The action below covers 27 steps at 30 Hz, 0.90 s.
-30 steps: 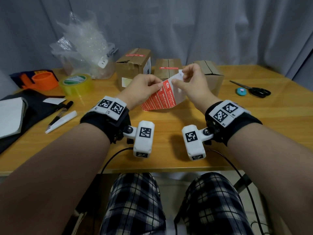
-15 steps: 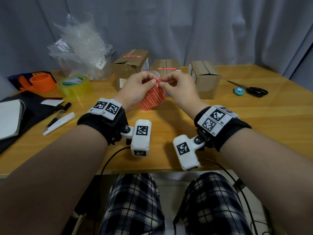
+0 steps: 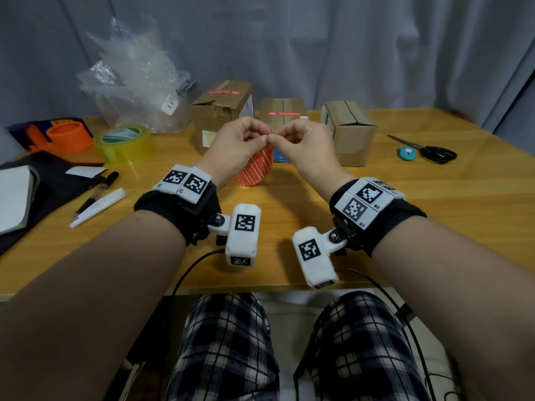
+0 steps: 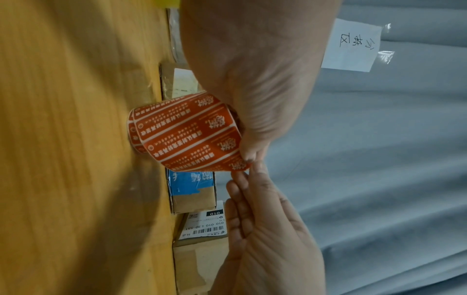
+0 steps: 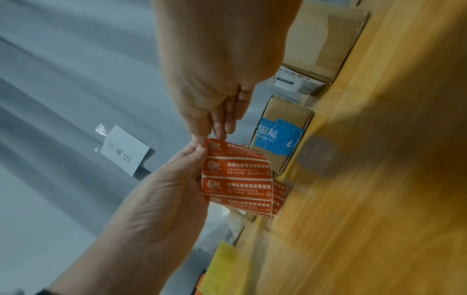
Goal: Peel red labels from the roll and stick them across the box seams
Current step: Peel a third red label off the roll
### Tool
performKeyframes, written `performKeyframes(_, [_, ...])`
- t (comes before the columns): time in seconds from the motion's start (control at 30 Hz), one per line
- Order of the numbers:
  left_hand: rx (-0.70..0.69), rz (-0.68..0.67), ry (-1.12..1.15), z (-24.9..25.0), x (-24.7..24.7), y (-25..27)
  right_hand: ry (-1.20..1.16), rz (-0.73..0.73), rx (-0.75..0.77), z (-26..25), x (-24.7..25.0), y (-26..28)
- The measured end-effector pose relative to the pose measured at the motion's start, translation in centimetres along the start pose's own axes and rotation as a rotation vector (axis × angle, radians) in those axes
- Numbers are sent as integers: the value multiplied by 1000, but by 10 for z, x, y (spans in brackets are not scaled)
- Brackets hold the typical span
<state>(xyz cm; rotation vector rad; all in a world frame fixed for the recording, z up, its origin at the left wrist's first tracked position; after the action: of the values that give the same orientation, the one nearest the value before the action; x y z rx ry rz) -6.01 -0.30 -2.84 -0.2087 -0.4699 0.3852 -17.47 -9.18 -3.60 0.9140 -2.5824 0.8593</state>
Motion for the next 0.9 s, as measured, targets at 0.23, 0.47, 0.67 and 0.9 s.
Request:
performKeyframes(0.23, [-26,34,32,2,-4,2,15,-8,-35,5,5,1])
performKeyframes(0.47, [-13,104,-84,2,-10,-2,-65,-38,-69,8,7,3])
performKeyframes(0.67, [-20,189,-242,0,-10,-9,-223,-21,-142,13,13,5])
performKeyframes(0.9, [56,286,-310,-1,-5,-9,-231,73,-197,20,22,5])
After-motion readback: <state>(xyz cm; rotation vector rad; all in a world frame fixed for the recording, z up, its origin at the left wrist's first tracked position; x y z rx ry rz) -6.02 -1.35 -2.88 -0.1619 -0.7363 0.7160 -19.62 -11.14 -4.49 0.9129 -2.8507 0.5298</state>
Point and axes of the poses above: each hand's wrist, its own y-axis away from the middle knuckle, its own x-axis out of the back of the hand, z = x × y, the point moved 2 cm from there along -y, towards the middle knuckle, and after that the axes turned 8 degrees about -z, right-handed, at the moved point
